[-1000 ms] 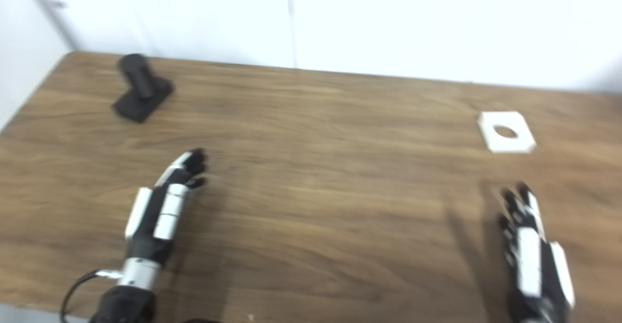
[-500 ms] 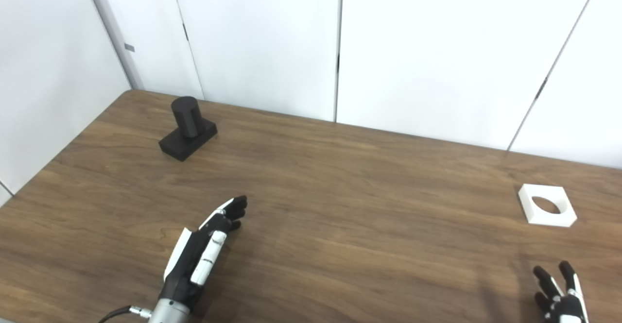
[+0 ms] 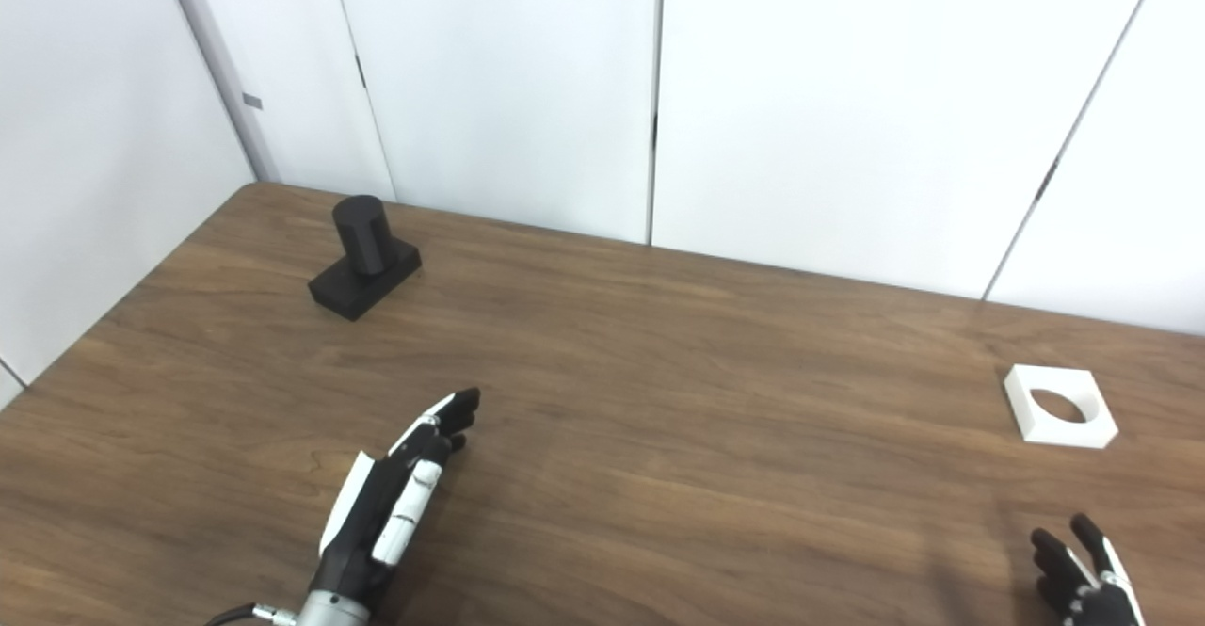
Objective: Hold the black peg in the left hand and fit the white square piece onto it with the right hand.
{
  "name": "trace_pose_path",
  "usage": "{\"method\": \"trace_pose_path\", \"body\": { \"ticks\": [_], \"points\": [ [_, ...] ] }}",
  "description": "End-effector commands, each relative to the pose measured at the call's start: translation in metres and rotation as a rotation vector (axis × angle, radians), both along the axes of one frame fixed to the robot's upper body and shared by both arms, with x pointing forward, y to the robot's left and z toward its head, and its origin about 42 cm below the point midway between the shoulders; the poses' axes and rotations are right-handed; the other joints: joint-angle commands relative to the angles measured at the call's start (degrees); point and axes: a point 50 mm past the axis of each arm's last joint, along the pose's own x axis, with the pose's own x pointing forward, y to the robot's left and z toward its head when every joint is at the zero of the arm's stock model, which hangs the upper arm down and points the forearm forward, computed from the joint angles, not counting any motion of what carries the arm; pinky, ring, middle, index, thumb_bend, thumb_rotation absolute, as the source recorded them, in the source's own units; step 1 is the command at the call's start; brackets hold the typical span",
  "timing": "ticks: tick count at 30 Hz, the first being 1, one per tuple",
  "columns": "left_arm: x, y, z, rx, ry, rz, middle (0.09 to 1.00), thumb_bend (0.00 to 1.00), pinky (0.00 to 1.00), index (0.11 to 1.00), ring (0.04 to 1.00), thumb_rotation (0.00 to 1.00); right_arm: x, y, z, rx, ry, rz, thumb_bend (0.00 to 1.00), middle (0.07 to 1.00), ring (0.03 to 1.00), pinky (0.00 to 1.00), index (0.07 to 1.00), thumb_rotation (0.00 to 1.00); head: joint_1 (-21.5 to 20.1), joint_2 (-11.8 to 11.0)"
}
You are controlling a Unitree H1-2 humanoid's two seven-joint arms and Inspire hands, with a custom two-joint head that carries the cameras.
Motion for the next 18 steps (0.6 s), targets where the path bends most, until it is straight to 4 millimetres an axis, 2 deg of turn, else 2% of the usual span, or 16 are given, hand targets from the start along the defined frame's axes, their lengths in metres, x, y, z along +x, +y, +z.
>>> {"method": "trace_pose_path", "body": {
  "ticks": [1, 4, 6, 7, 8, 9, 10, 11, 13, 16, 17, 18],
  "points": [
    [-0.006, -0.014, -0.004, -0.054, -0.014, 0.039, 0.924, 0.52, 0.90, 0.896, 0.928, 0.90, 0.002, 0.002, 0.000, -0.014, -0.019, -0.005, 0.67, 0.843, 0.874, 0.89, 0.915, 1.00, 0.1, 0.0],
    [-0.006, -0.013, -0.002, -0.075, -0.029, 0.076, 0.914, 0.48, 0.89, 0.888, 0.918, 0.77, 0.002, 0.002, 0.000, -0.013, -0.023, -0.003, 0.68, 0.839, 0.868, 0.87, 0.913, 1.00, 0.2, -0.1],
    [-0.007, -0.010, 0.002, -0.032, -0.054, 0.107, 0.906, 0.50, 0.88, 0.890, 0.908, 0.74, 0.001, 0.002, -0.002, -0.009, -0.027, 0.000, 0.68, 0.836, 0.865, 0.88, 0.911, 1.00, 0.5, -0.2],
    [-0.006, -0.008, 0.006, -0.004, -0.076, 0.123, 0.900, 0.50, 0.88, 0.885, 0.903, 0.74, 0.001, 0.002, -0.002, -0.011, -0.027, 0.000, 0.68, 0.838, 0.868, 0.89, 0.913, 1.00, 0.5, -0.2],
    [-0.004, -0.006, 0.012, 0.007, -0.098, 0.132, 0.890, 0.49, 0.86, 0.872, 0.893, 0.71, 0.001, 0.002, -0.002, -0.017, -0.027, 0.000, 0.69, 0.838, 0.873, 0.93, 0.912, 1.00, 0.5, -0.2],
    [-0.002, -0.002, 0.019, 0.022, -0.118, 0.144, 0.899, 0.49, 0.87, 0.875, 0.903, 0.67, 0.000, 0.002, -0.002, -0.023, -0.027, 0.001, 0.69, 0.838, 0.872, 0.93, 0.913, 1.00, 0.7, -0.3],
    [0.001, 0.001, 0.026, 0.044, -0.137, 0.160, 0.901, 0.50, 0.83, 0.878, 0.897, 0.63, 0.000, 0.002, -0.001, -0.025, -0.027, 0.002, 0.69, 0.837, 0.871, 0.93, 0.915, 1.00, 0.7, -0.3],
    [0.003, 0.005, 0.034, 0.057, -0.160, 0.179, 0.892, 0.52, 0.75, 0.874, 0.874, 0.60, -0.001, 0.002, -0.001, -0.022, -0.027, 0.003, 0.69, 0.837, 0.873, 0.94, 0.916, 1.00, 0.7, -0.3],
    [0.007, 0.011, 0.047, 0.101, -0.200, 0.210, 0.886, 0.56, 0.73, 0.868, 0.861, 0.51, -0.001, 0.001, -0.001, -0.021, -0.027, 0.004, 0.69, 0.842, 0.882, 0.96, 0.924, 1.00, 0.6, -0.4],
    [0.017, 0.022, 0.068, 0.226, -0.247, 0.288, 0.878, 0.64, 0.81, 0.871, 0.871, 0.43, -0.002, 0.000, -0.001, -0.022, -0.022, 0.001, 0.69, 0.837, 0.882, 0.96, 0.922, 1.00, 0.4, -0.4],
    [0.022, 0.028, 0.074, 0.285, -0.245, 0.328, 0.887, 0.72, 0.87, 0.873, 0.890, 0.42, -0.003, -0.001, -0.002, -0.023, -0.022, 0.001, 0.69, 0.836, 0.884, 0.96, 0.921, 1.00, 0.3, -0.5],
    [0.025, 0.031, 0.079, 0.324, -0.241, 0.357, 0.889, 0.76, 0.86, 0.875, 0.886, 0.42, -0.003, -0.001, -0.002, -0.024, -0.022, 0.001, 0.69, 0.837, 0.886, 0.97, 0.921, 1.00, 0.3, -0.5]
  ]
}}
